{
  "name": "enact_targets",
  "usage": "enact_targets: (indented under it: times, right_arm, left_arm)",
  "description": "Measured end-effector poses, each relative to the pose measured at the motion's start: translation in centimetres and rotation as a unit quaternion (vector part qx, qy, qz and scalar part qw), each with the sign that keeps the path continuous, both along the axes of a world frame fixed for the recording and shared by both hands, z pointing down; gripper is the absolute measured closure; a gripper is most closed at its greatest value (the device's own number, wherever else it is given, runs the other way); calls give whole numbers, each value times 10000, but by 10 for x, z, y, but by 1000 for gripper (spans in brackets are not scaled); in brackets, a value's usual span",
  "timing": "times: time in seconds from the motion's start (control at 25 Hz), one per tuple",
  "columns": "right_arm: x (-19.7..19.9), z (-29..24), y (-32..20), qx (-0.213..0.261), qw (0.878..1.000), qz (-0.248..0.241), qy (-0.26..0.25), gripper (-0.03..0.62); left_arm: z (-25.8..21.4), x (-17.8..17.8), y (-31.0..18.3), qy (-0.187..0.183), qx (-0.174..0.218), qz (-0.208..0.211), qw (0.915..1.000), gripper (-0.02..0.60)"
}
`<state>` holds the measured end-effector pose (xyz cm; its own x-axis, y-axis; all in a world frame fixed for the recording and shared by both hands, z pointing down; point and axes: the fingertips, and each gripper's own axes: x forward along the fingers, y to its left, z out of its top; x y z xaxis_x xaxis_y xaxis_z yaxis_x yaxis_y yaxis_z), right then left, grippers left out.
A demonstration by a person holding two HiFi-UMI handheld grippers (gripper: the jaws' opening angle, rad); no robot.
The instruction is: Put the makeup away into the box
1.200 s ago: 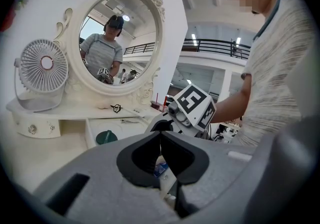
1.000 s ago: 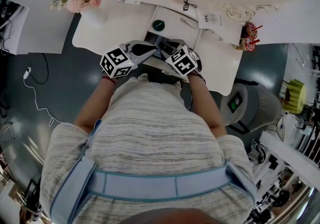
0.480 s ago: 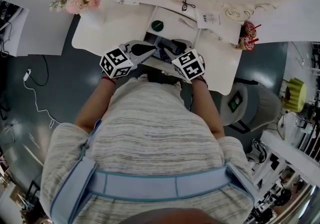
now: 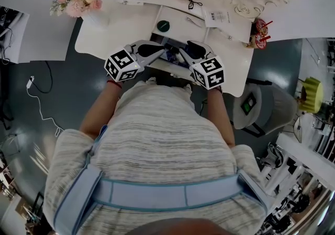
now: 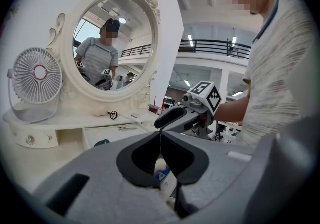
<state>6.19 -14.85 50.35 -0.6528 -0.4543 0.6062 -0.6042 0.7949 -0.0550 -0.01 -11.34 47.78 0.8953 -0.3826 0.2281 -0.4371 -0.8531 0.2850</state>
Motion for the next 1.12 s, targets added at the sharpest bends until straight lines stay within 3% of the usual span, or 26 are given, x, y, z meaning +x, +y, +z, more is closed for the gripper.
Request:
enact_targets:
  times: [0.2, 0.4, 1.12]
  right_arm:
    - [3, -22, 13, 69, 9991, 41, -405, 461]
    - [6, -47, 22, 200, 9958, 233, -867, 543]
    - [8, -83, 44, 476, 9890, 364, -1352, 585]
  left_arm:
    - [-11, 1, -1, 54, 111, 12, 9999, 566]
    - [-27, -1, 3, 117, 275, 14, 9996, 566]
    - [-51, 3, 11, 134, 528, 216, 9983, 566]
